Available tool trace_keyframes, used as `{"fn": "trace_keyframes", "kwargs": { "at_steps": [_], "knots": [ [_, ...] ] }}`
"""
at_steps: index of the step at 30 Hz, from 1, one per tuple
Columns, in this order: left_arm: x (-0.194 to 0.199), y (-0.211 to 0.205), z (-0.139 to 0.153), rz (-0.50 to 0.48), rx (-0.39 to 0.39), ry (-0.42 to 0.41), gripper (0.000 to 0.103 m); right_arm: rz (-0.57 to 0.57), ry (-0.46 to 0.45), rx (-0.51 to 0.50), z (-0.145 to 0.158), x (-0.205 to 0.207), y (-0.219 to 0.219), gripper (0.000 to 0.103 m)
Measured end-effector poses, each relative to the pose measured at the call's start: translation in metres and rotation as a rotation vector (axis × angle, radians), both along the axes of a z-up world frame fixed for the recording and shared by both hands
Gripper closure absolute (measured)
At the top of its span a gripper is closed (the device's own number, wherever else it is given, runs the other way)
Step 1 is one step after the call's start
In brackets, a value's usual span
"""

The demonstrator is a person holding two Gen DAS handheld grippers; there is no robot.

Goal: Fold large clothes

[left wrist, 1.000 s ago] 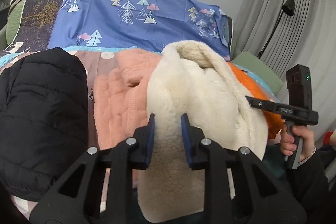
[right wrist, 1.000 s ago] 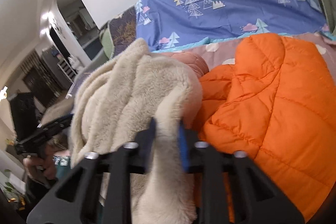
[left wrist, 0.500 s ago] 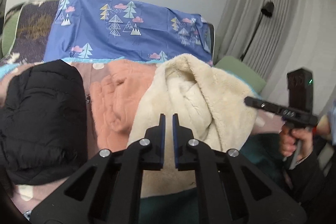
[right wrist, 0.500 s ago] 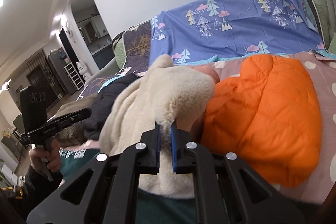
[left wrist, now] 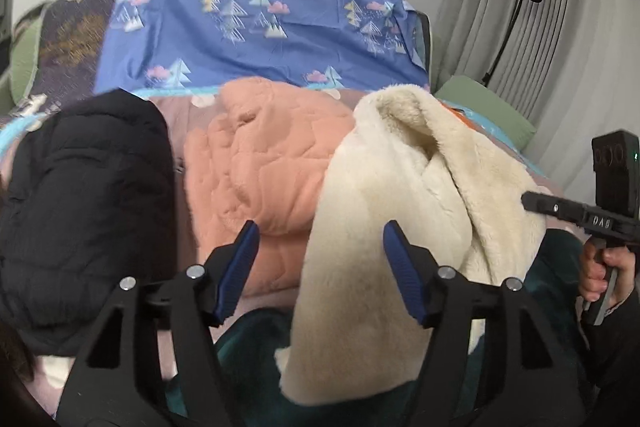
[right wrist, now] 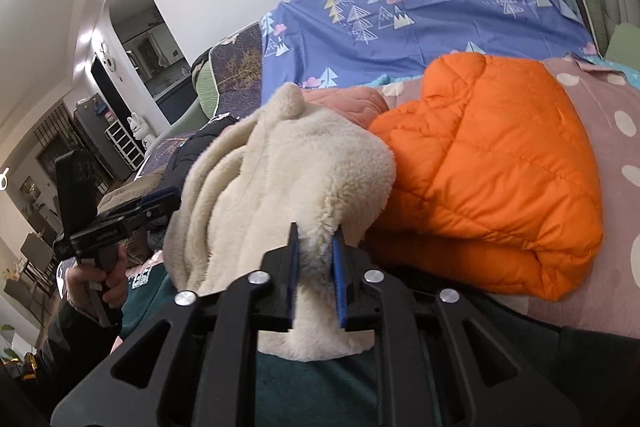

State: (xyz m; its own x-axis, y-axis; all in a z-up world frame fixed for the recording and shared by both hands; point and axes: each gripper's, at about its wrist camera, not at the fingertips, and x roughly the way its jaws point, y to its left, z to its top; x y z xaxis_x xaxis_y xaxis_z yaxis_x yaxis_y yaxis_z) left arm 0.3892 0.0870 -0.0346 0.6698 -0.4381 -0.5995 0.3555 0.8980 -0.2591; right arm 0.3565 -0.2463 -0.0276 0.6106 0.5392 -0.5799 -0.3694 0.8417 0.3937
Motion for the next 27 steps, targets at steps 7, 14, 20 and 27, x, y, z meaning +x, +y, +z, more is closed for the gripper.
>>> {"fn": "trace_keyframes", "kwargs": {
  "at_steps": [7,14,20,27],
  "knots": [
    [0.008,-0.019,-0.008,-0.081,-0.041,0.049,0.066,-0.032,0.006,0.014,-0.003,0.020,-0.009,0.048],
    [-0.001,-0.033,-0.010,-0.129,-0.036,0.063,0.090,-0.011,0.023,0.097,-0.003,0.025,-0.003,0.093],
    [-0.045,-0.021,0.011,-0.163,-0.093,0.016,0.092,0.015,-0.062,0.095,0.018,-0.027,-0.001,0.094],
    [-0.120,-0.012,0.008,-0.191,-0.069,-0.013,0.092,0.066,-0.093,0.062,0.026,-0.104,-0.003,0.094]
  ]
}}
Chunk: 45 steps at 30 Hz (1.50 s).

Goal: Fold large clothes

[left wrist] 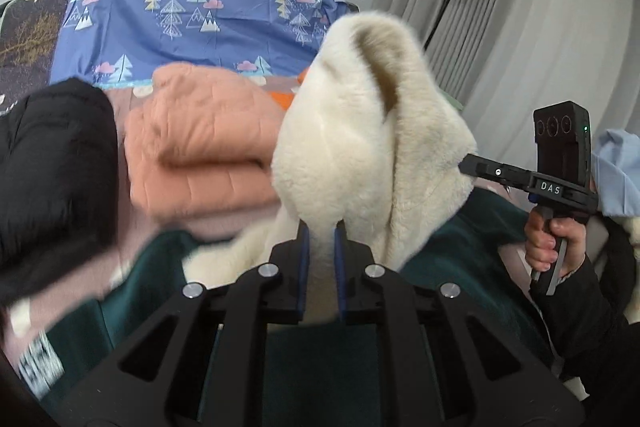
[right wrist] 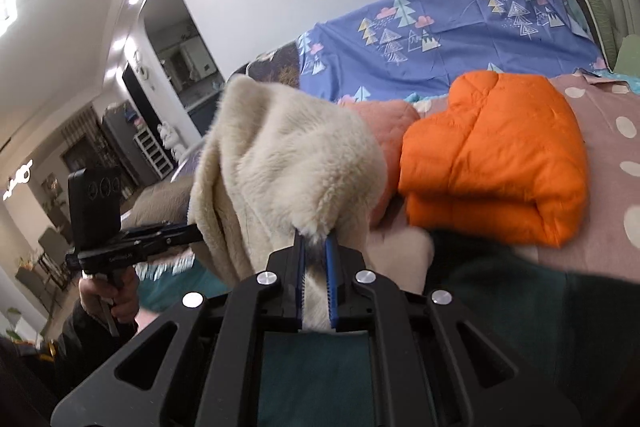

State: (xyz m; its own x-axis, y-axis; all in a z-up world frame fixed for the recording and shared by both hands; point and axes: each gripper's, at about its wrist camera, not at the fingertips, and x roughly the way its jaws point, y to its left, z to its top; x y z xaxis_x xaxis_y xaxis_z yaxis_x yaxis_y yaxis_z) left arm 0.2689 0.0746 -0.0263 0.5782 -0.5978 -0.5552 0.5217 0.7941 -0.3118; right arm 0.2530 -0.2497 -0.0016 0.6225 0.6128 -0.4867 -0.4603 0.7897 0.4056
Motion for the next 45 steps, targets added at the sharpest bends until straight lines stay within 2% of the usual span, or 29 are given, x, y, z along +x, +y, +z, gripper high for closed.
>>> {"fn": "trace_keyframes", "kwargs": {
  "at_steps": [4,11,13,14,17,22,23,24,25,26,27,30,33,35,37,41,43,44,45],
  "knots": [
    [-0.040,0.002,-0.021,-0.006,0.020,0.030,0.092,0.012,0.048,-0.031,-0.018,-0.033,-0.004,0.094],
    [-0.098,0.011,-0.068,0.036,0.062,0.134,0.087,-0.014,0.177,-0.074,-0.062,-0.089,-0.019,0.085],
    [-0.113,0.019,-0.080,0.051,0.049,0.179,0.087,-0.016,0.203,-0.094,-0.069,-0.106,-0.022,0.076],
    [-0.118,0.023,-0.082,0.056,0.039,0.196,0.084,-0.022,0.209,-0.115,-0.072,-0.116,-0.023,0.069],
    [-0.136,0.037,-0.086,0.093,0.021,0.209,0.069,-0.025,0.211,-0.151,-0.074,-0.138,-0.026,0.066],
    [-0.138,0.048,-0.077,0.118,-0.034,0.211,0.069,-0.098,0.204,-0.061,-0.066,-0.143,-0.046,0.065],
    [-0.138,0.048,-0.073,0.120,-0.051,0.210,0.063,-0.117,0.208,-0.018,-0.063,-0.140,-0.050,0.061],
    [-0.138,0.048,-0.070,0.122,-0.072,0.209,0.054,-0.128,0.210,0.025,-0.061,-0.139,-0.053,0.057],
    [-0.137,0.048,-0.065,0.127,-0.107,0.213,0.049,-0.134,0.212,0.052,-0.059,-0.138,-0.055,0.049],
    [-0.133,0.046,-0.063,0.127,-0.122,0.217,0.040,-0.139,0.218,0.096,-0.057,-0.134,-0.056,0.042],
    [-0.127,0.045,-0.058,0.126,-0.132,0.221,0.032,-0.138,0.224,0.118,-0.054,-0.129,-0.055,0.042],
    [-0.092,0.039,-0.040,0.145,-0.108,0.202,0.027,-0.132,0.233,0.118,-0.039,-0.094,-0.047,0.041],
    [-0.042,0.038,-0.043,0.198,-0.047,0.236,0.028,-0.148,0.278,0.052,-0.035,-0.047,-0.036,0.041],
    [-0.013,0.037,-0.056,0.207,-0.034,0.291,0.029,-0.153,0.320,-0.004,-0.042,-0.015,-0.031,0.041],
    [0.008,0.038,-0.071,0.202,-0.047,0.353,0.029,-0.147,0.365,-0.021,-0.053,0.009,-0.028,0.041],
    [0.040,0.040,-0.091,0.204,-0.053,0.409,0.029,-0.130,0.436,-0.053,-0.081,0.054,-0.024,0.041],
    [0.057,0.039,-0.098,0.181,-0.090,0.443,0.029,-0.110,0.461,-0.056,-0.093,0.074,-0.018,0.042],
    [0.063,0.038,-0.102,0.173,-0.101,0.457,0.030,-0.099,0.473,-0.044,-0.099,0.083,-0.015,0.047],
    [0.069,0.037,-0.106,0.173,-0.110,0.467,0.048,-0.088,0.480,-0.036,-0.103,0.089,-0.012,0.056]
  ]
}}
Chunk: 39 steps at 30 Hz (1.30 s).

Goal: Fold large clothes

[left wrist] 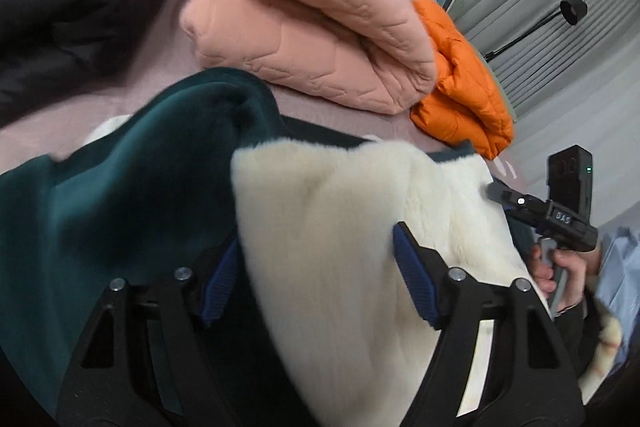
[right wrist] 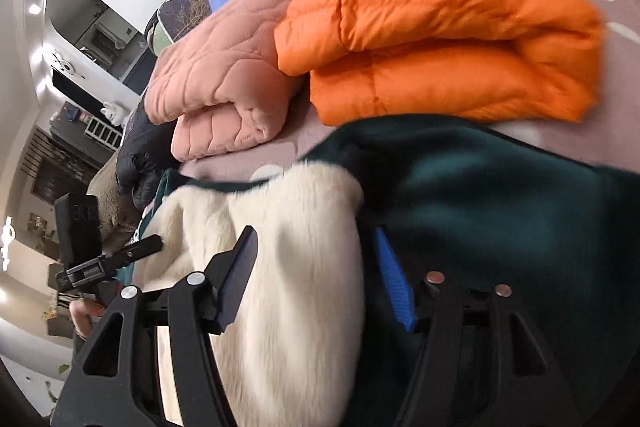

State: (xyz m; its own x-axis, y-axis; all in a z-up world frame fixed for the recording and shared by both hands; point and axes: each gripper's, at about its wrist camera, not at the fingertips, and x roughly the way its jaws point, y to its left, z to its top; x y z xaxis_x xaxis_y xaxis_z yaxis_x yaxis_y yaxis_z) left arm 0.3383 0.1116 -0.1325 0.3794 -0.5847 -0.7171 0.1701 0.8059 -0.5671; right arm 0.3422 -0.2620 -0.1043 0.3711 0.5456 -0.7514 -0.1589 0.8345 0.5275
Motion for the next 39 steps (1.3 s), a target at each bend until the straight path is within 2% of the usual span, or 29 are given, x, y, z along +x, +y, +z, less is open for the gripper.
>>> {"fn": "trace_keyframes", "kwargs": {
  "at_steps": [1,2,3,7,10,14,15,17,18,19,20,21,22,25,27,29,32,36,39],
  "knots": [
    [0.007,0.000,-0.004,0.006,-0.015,0.002,0.063,0.007,0.007,0.011,-0.004,0.007,0.003,0.082],
    [0.014,-0.001,-0.007,-0.004,-0.040,0.011,0.078,0.002,0.017,0.021,-0.009,0.015,0.005,0.088],
    [0.017,-0.001,-0.007,-0.002,-0.062,0.007,0.083,-0.002,0.015,0.026,-0.008,0.019,0.005,0.090],
    [0.028,0.006,0.016,-0.028,-0.149,-0.074,0.086,-0.020,-0.033,0.092,0.007,0.027,0.000,0.091],
    [0.039,0.009,0.020,-0.042,-0.146,-0.084,0.086,-0.030,-0.055,0.118,0.015,0.038,-0.004,0.091],
    [0.058,0.012,-0.007,-0.046,-0.155,-0.023,0.085,-0.043,0.002,0.128,-0.007,0.057,-0.005,0.091],
    [0.061,0.017,-0.019,-0.045,-0.178,-0.006,0.083,-0.046,0.021,0.133,-0.017,0.060,-0.008,0.091],
    [0.062,0.028,-0.033,-0.040,-0.275,0.014,0.083,-0.062,0.062,0.184,-0.035,0.062,-0.018,0.091],
    [0.059,0.034,-0.034,-0.035,-0.312,0.026,0.080,-0.071,0.080,0.232,-0.040,0.062,-0.024,0.091],
    [0.056,0.037,-0.031,-0.029,-0.320,0.033,0.077,-0.081,0.095,0.273,-0.042,0.060,-0.029,0.085],
    [0.051,0.038,-0.025,-0.020,-0.299,0.030,0.056,-0.097,0.097,0.277,-0.036,0.055,-0.034,0.067],
    [0.044,0.040,-0.015,-0.009,-0.260,0.013,0.036,-0.112,0.071,0.218,-0.023,0.047,-0.036,0.055],
    [0.032,0.044,0.003,-0.006,-0.227,-0.029,0.032,-0.109,0.029,0.172,-0.009,0.038,-0.036,0.038],
    [-0.008,0.064,0.046,0.023,-0.188,-0.122,0.029,-0.068,-0.102,0.068,0.038,0.000,-0.034,0.036],
    [-0.045,0.088,0.069,0.076,-0.180,-0.195,0.026,-0.060,-0.182,-0.005,0.067,-0.033,-0.029,0.036],
    [-0.085,0.116,0.085,0.157,-0.137,-0.254,0.023,-0.047,-0.257,-0.046,0.093,-0.070,-0.024,0.036],
    [-0.150,0.164,0.090,0.323,-0.062,-0.294,0.022,-0.013,-0.337,-0.031,0.119,-0.120,-0.007,0.036],
    [-0.226,0.246,0.075,0.605,0.005,-0.248,0.022,0.014,-0.397,0.016,0.141,-0.177,0.014,0.036],
    [-0.271,0.300,0.055,0.802,0.056,-0.163,0.022,0.028,-0.439,0.041,0.154,-0.215,0.029,0.034]
  ]
}}
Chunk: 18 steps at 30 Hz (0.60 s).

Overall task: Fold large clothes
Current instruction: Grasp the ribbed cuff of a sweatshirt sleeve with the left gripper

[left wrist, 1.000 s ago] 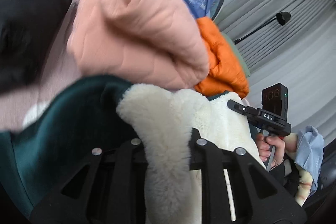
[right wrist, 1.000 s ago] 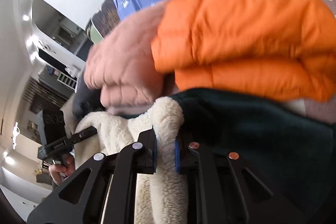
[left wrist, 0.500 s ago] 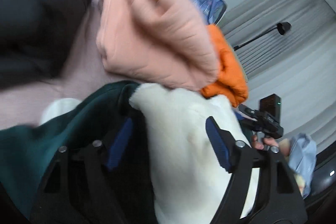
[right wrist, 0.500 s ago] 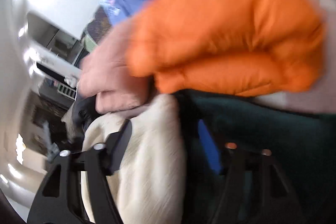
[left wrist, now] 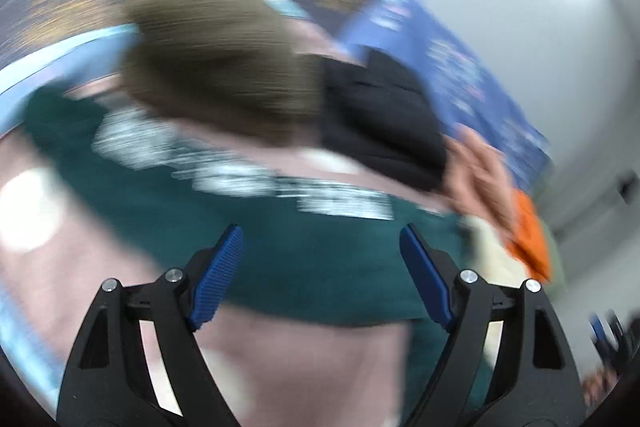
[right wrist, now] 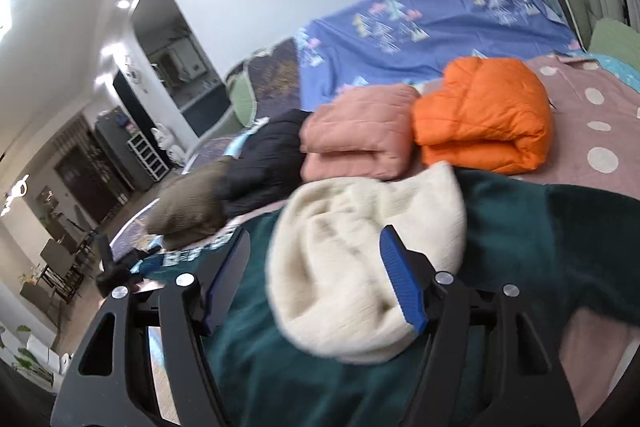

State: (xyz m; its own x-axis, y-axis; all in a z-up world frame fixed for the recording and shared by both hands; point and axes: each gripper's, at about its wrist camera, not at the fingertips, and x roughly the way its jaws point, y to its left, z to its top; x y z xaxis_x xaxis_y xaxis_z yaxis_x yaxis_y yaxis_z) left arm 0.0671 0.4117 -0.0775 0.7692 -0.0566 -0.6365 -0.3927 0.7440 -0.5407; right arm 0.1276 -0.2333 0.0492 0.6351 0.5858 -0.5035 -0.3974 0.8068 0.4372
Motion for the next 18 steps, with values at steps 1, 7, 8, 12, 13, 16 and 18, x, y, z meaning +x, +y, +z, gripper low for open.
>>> {"fn": "trace_keyframes", "kwargs": {
  "at_steps": [1,7,8,12,13,16,18],
  "knots": [
    [-0.017,0.021,-0.010,0.079,-0.020,0.036,0.022,-0.002,-0.017,0.001,0.003,-0.013,0.006,0.032],
    [-0.047,0.069,-0.049,0.256,-0.095,0.126,0.022,-0.006,-0.053,-0.036,0.007,-0.049,0.039,0.029],
    [-0.048,0.073,-0.054,0.261,-0.122,0.124,0.022,-0.010,-0.053,-0.038,0.006,-0.056,0.042,0.029],
    [-0.041,0.083,-0.061,0.275,-0.167,0.116,0.022,-0.048,-0.053,-0.056,0.000,-0.073,0.043,0.026],
    [-0.037,0.086,-0.062,0.279,-0.170,0.118,0.022,-0.055,-0.051,-0.054,-0.001,-0.077,0.041,0.026],
    [-0.028,0.095,-0.072,0.300,-0.197,0.125,0.022,-0.091,-0.040,-0.047,-0.007,-0.088,0.032,0.026],
    [-0.023,0.103,-0.076,0.322,-0.217,0.121,0.022,-0.120,-0.037,-0.054,-0.010,-0.093,0.027,0.026]
  ]
}}
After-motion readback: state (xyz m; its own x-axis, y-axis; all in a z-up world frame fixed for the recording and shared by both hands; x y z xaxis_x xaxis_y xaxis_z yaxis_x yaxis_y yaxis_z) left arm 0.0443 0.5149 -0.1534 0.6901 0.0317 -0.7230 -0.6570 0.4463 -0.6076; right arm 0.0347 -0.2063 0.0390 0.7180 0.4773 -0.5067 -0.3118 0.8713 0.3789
